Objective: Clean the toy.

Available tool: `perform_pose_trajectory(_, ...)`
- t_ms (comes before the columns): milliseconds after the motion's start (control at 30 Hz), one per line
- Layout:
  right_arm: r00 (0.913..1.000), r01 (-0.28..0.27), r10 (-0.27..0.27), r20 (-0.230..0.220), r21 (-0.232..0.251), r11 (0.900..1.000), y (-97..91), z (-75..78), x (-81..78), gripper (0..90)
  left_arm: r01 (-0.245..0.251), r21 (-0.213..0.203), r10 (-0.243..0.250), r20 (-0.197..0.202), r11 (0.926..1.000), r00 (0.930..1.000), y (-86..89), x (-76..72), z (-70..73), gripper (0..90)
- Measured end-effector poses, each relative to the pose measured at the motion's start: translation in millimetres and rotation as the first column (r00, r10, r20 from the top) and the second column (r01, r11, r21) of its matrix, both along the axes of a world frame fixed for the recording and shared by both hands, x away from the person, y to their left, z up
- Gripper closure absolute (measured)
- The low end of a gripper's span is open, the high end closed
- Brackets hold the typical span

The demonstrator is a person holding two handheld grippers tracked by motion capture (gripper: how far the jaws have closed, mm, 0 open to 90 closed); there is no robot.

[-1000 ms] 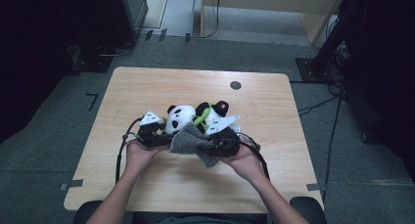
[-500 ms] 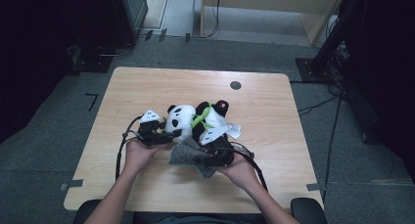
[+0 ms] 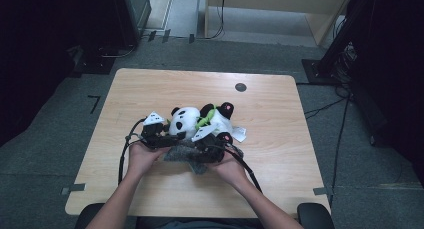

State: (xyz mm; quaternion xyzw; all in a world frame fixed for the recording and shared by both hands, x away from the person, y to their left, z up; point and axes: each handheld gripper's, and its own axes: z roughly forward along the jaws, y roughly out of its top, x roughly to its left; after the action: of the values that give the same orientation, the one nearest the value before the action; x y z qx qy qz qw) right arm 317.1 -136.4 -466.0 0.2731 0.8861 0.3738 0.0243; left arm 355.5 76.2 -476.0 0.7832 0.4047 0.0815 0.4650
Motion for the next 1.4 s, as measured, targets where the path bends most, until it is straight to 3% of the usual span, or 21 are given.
perform_pose_trajectory(233,0.9989,0.035,-0.035,0.032,0.005,0.9994,-3.7,-2.8,4.1,74.1,-0.004,0.0,0.004,0.003,1.0,1.0,-0.7,-0.8,-0.6,36.2)
perform_pose_trajectory(500,0.9914,0.098,-0.099,0.086,0.009,0.9951,-28.8,1.7,-5.6,74.3,0.002,0.004,-0.002,0.005,1.0,1.0,-1.3,-1.4,-0.9,36.2)
perform_pose_trajectory(967,0.9785,0.143,-0.14,0.151,-0.007,0.9897,-59.2,9.1,-25.0,74.5,0.01,0.008,-0.01,0.008,0.9999,0.9999,-1.5,-1.5,-1.3,36.4)
perform_pose_trajectory(1133,0.9748,0.179,-0.184,0.126,0.05,0.9826,-86.0,10.6,-28.2,74.5,0.012,0.01,-0.012,0.009,0.9999,0.9999,-1.6,-1.7,-1.2,36.5)
perform_pose_trajectory(1400,0.9697,0.208,-0.213,0.12,0.047,0.9769,-109.3,11.5,-35.0,74.5,0.013,0.01,-0.014,0.008,0.9999,0.9999,-1.2,-1.4,-1.3,36.5)
